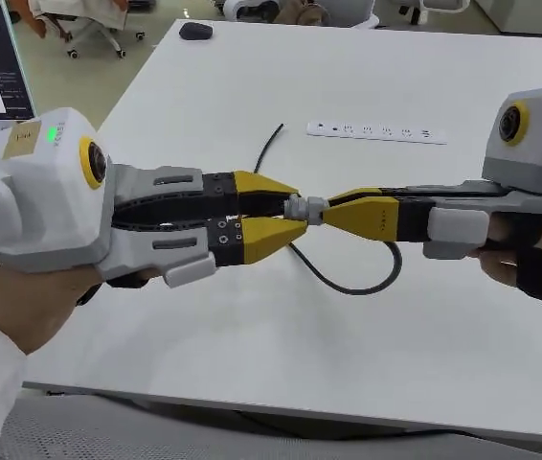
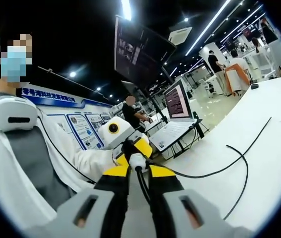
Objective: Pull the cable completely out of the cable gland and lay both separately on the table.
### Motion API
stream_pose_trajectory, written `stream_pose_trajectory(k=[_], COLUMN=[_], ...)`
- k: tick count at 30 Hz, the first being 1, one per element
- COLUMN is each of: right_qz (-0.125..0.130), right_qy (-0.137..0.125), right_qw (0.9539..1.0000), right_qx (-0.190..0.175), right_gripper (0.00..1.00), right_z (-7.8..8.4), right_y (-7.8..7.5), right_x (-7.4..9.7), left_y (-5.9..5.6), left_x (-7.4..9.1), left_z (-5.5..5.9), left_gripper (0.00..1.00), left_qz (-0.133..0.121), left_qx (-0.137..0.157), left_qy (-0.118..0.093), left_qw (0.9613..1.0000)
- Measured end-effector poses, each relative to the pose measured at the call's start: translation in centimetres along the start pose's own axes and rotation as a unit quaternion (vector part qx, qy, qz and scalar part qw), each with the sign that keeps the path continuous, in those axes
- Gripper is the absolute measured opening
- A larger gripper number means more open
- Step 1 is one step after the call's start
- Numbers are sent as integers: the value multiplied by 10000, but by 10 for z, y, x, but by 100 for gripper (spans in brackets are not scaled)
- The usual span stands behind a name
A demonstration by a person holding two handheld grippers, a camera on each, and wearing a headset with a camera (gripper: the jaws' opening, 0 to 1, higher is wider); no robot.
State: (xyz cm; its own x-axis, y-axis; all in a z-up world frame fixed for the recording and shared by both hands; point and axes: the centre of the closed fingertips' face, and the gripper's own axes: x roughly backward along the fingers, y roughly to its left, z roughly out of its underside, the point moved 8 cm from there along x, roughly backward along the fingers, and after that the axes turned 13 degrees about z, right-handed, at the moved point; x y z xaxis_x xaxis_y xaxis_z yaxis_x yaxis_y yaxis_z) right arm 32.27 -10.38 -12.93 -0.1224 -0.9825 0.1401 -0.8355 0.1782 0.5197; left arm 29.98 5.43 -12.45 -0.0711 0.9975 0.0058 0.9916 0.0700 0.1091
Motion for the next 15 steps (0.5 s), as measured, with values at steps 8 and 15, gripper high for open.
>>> stream_pose_trajectory(k=[8, 15], right_qz=[-95, 2], right_qy=[41, 59], right_qw=[9999, 9996], right_qx=[-73, -271], right_gripper=[11, 11], right_z=[-1, 5], right_y=[3, 1], right_x=[-3, -5], left_y=[-1, -3], left_x=[3, 2], left_z=[-1, 3], left_gripper=[16, 16], left_qz=[-5, -4], left_qx=[-112, -114], left_qy=[54, 280], left_qw=[9999, 9995])
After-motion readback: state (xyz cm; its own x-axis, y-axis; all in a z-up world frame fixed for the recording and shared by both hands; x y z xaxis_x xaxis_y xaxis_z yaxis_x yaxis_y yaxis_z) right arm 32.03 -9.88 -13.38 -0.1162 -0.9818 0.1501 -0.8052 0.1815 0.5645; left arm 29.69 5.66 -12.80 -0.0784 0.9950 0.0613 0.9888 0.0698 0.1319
